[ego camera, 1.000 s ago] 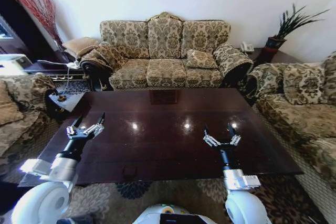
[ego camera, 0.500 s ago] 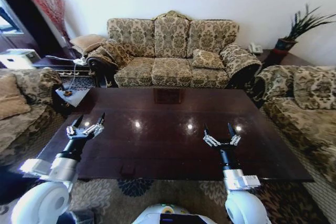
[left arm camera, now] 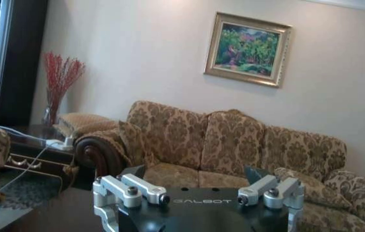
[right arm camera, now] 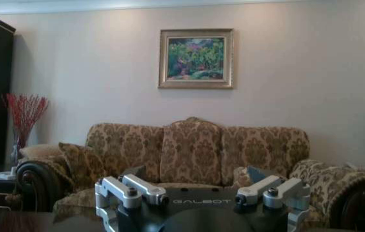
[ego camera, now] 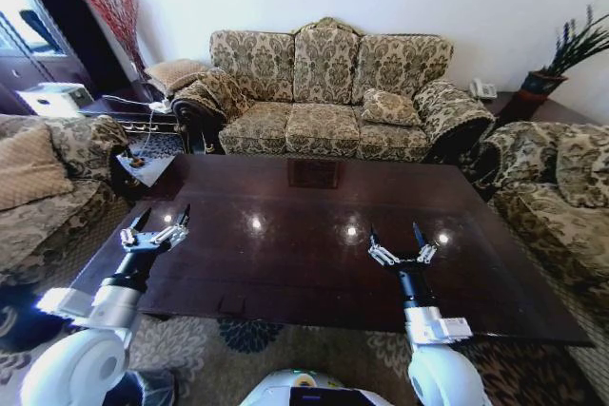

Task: Move to the front of the table and place the trash on the table into the trash bin.

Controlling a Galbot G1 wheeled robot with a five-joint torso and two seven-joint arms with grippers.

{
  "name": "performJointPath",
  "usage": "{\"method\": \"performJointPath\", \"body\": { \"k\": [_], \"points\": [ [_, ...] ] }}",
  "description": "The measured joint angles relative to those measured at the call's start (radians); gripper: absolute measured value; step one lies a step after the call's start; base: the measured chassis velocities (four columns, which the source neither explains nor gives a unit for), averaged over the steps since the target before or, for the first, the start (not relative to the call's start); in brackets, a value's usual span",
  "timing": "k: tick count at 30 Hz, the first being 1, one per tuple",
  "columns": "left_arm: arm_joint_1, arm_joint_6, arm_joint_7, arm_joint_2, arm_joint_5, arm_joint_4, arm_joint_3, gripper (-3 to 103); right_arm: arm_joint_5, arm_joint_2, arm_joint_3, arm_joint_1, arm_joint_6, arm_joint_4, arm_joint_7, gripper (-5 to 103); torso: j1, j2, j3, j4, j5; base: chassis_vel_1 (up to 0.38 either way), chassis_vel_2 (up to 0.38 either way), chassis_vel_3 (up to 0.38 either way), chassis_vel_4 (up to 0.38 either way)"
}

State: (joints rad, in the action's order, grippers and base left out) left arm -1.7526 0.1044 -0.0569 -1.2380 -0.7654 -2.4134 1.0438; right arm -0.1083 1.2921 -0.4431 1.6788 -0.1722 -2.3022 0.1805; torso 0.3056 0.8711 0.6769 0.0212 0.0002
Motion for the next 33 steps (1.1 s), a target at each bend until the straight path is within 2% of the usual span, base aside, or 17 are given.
{"method": "performJointPath", "body": {
  "k": [17, 33],
  "points": [
    [0.000, 0.000, 0.000, 0.000, 0.000, 0.000, 0.000, 100, 0.000, 0.000, 0.000, 0.000, 0.000, 0.000, 0.000, 100, 0.040, 0.094, 0.054, 0.0002, -0.0002, 0.000, 0.000, 0.000, 0.000],
    [0.000, 0.000, 0.000, 0.000, 0.000, 0.000, 0.000, 100, 0.000, 0.000, 0.000, 0.000, 0.000, 0.000, 0.000, 100, 0.046, 0.106, 0.062, 0.0002, -0.0002, 0.003, -0.004, -0.003, 0.003]
  ]
}}
